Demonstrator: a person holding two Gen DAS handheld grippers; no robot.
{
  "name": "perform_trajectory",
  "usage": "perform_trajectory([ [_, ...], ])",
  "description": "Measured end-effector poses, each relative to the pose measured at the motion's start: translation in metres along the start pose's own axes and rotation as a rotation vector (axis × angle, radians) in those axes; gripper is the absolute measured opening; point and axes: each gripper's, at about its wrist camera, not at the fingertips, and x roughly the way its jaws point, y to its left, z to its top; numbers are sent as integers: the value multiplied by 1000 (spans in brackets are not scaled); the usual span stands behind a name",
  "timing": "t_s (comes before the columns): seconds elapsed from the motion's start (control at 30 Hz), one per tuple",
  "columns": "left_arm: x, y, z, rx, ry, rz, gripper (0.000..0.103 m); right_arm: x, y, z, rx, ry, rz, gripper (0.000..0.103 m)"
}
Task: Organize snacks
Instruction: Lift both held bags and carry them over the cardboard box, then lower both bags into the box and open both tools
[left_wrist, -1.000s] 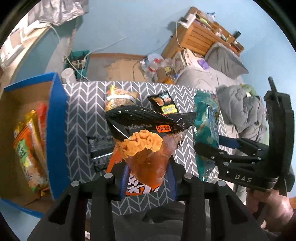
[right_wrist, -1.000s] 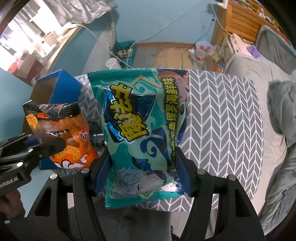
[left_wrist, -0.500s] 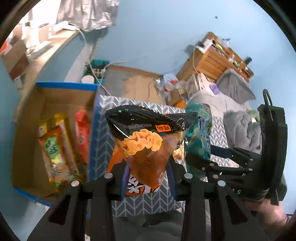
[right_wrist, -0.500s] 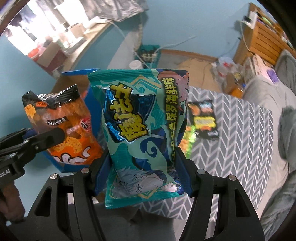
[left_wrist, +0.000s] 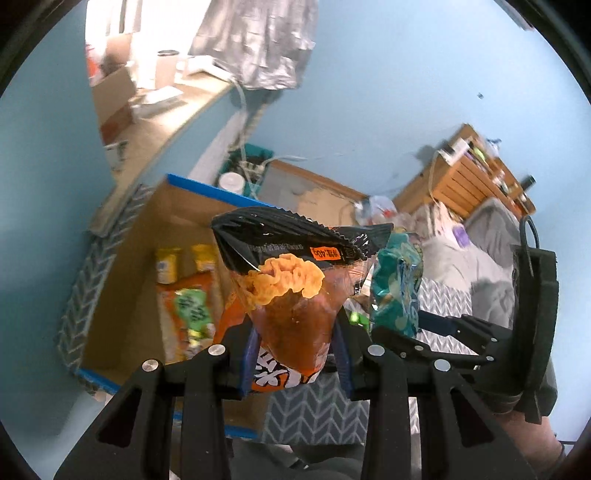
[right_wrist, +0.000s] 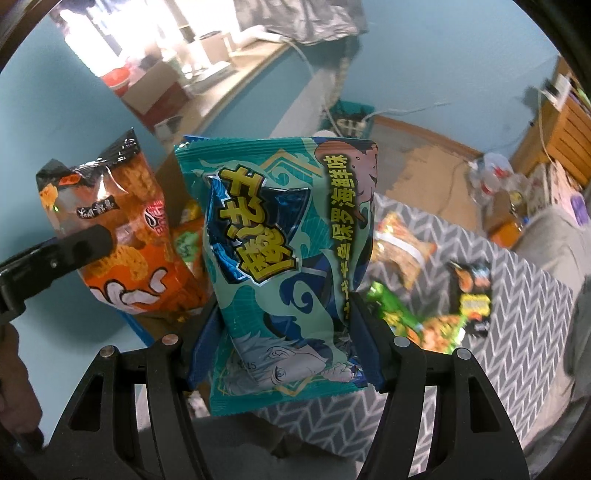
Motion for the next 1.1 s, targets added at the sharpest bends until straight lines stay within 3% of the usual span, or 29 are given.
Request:
perform_trajectory([
  [0.33,4,57,5,-73,1,61,36,29,46,30,-65,16,45,65],
  [0.97,51,108,0,-148,95,125,36,94,95,60,-105,114,69,65],
  [1.03,48,110,1,-149,88,139,38,98,99,61,-109,124,72,65],
  [1.1,45,110,1,-149,85,158,47,102,101,62,-108,140,75,66],
])
